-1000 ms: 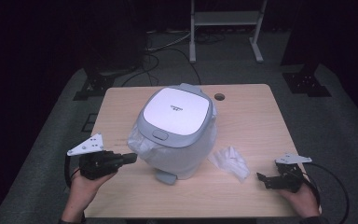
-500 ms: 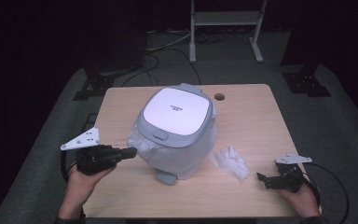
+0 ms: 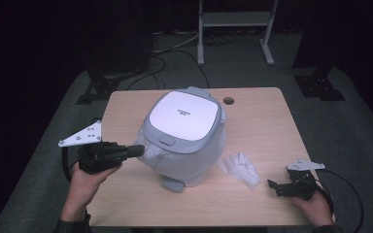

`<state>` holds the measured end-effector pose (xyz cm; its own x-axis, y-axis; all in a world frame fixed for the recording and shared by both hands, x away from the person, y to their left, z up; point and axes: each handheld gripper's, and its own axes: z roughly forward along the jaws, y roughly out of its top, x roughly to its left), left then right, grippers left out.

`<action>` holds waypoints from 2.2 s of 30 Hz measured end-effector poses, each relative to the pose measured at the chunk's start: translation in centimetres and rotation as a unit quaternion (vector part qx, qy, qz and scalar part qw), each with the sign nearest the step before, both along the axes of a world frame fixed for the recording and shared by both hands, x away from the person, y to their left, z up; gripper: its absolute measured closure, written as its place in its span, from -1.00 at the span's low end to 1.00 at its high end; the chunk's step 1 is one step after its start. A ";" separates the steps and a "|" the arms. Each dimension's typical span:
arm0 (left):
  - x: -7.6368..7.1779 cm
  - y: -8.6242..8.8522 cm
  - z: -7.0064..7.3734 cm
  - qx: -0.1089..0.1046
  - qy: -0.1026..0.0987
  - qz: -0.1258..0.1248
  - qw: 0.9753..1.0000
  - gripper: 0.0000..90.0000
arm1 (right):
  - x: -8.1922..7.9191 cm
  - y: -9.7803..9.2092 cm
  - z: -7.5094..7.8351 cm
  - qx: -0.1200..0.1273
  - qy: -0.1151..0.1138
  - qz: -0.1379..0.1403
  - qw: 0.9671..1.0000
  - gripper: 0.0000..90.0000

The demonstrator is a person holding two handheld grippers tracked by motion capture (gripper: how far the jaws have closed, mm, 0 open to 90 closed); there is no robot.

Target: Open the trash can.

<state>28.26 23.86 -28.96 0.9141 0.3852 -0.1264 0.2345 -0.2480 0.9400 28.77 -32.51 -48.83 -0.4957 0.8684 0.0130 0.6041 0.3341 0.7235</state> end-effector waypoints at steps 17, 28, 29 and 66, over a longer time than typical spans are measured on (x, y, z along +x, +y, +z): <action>1.5 -2.7 1.3 -0.005 -0.018 -0.032 0.999 0.99 | 0.0 0.0 0.0 0.000 0.000 0.000 1.000 -0.88; 2.5 -4.1 1.3 -0.005 -0.019 -0.039 0.999 0.99 | 0.0 0.0 0.0 0.000 0.000 0.000 1.000 -0.88; 2.5 -4.2 1.2 -0.006 -0.019 -0.038 0.999 0.99 | 0.0 0.0 0.0 0.000 0.000 0.000 1.000 -0.88; 1.2 -1.9 2.4 -0.013 -0.036 0.018 0.999 0.68 | 0.0 0.0 0.0 0.000 0.000 0.000 1.000 -0.88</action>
<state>29.47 21.97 -26.53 0.9064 0.4162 -0.0715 0.1746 -0.2152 0.9608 28.78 -32.51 -48.83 -0.4965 0.8680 0.0126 0.6034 0.3346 0.7238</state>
